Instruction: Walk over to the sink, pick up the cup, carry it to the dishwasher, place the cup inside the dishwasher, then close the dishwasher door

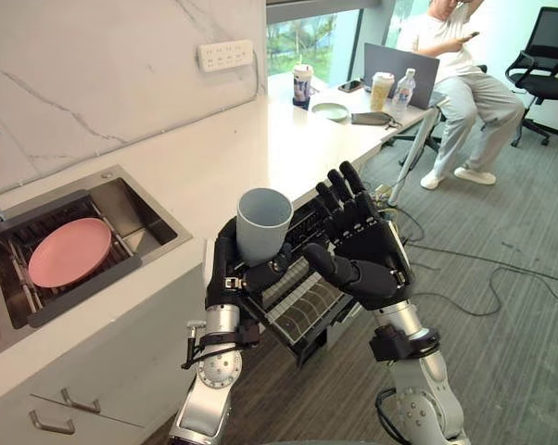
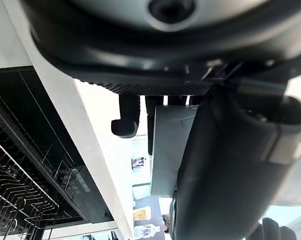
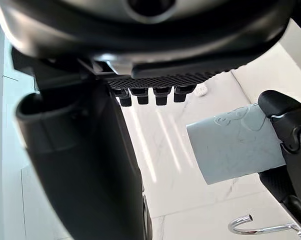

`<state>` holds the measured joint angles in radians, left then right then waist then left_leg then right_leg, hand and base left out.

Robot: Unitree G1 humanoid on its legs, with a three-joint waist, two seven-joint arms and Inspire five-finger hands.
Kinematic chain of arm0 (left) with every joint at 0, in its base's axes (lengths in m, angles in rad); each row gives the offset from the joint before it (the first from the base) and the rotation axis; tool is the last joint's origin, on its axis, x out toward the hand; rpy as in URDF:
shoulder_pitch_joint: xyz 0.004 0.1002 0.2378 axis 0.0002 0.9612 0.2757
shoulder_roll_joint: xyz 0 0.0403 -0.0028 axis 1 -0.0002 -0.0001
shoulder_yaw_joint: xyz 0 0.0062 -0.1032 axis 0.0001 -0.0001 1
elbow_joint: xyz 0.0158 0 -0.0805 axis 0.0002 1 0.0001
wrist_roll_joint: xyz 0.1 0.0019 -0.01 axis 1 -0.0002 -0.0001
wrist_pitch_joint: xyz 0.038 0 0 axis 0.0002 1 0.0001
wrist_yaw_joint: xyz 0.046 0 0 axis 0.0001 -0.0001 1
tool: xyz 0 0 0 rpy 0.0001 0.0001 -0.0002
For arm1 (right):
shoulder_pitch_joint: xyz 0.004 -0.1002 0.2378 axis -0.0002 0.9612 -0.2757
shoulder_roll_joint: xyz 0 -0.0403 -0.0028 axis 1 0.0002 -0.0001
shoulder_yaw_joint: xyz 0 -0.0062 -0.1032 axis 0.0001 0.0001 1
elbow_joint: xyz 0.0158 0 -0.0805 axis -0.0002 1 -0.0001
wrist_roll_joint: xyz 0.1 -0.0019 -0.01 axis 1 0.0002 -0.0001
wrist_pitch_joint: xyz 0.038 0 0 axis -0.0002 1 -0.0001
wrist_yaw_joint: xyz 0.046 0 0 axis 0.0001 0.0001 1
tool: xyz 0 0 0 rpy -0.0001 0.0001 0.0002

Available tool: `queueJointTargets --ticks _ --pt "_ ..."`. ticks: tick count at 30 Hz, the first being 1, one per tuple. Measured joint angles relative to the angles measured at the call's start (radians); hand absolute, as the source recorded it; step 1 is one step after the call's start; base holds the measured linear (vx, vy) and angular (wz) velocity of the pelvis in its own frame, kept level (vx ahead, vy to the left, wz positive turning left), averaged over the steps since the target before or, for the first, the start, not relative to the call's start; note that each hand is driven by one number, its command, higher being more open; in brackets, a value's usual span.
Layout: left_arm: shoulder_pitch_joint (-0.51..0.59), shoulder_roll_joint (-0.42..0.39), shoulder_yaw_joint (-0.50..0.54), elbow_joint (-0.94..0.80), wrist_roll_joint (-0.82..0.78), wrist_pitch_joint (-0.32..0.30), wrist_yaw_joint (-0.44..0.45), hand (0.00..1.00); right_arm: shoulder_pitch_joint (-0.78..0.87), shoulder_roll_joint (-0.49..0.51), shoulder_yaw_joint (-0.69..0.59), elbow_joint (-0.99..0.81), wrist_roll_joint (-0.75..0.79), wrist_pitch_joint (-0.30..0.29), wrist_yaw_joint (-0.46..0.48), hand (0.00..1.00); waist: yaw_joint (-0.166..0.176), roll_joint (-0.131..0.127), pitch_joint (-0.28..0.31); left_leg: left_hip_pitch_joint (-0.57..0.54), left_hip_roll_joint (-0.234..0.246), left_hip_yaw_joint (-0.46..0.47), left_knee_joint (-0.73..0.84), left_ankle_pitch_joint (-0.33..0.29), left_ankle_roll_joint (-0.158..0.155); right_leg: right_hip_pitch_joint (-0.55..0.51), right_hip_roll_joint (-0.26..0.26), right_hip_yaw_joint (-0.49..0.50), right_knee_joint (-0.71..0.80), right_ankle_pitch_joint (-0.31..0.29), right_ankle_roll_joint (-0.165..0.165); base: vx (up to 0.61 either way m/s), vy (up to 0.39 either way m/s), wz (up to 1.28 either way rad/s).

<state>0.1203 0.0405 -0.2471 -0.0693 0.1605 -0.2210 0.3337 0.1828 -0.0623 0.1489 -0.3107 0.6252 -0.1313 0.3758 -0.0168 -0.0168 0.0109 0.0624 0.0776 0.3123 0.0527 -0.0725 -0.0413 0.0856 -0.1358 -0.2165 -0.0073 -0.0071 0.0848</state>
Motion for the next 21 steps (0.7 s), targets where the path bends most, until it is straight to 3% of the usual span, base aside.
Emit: queueJointTargets --ticks 7,21 --pt "-0.016 0.02 -0.017 0.0 0.04 0.0 -0.033 0.0 -0.018 -0.023 0.019 0.034 -0.119 0.009 -0.052 1.0 0.0 -0.006 -0.004 -0.004 -0.013 -0.002 -0.015 0.016 0.01 -0.005 -0.007 0.0 -0.011 0.016 0.002 -0.04 0.014 0.01" --pt "-0.016 0.042 -0.079 -0.016 0.099 -0.001 -0.102 0.0 -0.038 -0.056 0.027 0.06 -0.139 0.02 -0.098 1.0 -0.003 -0.012 -0.014 -0.019 -0.019 -0.004 -0.032 0.037 0.012 -0.027 -0.01 0.0 -0.011 0.02 0.007 -0.02 -0.001 0.0"
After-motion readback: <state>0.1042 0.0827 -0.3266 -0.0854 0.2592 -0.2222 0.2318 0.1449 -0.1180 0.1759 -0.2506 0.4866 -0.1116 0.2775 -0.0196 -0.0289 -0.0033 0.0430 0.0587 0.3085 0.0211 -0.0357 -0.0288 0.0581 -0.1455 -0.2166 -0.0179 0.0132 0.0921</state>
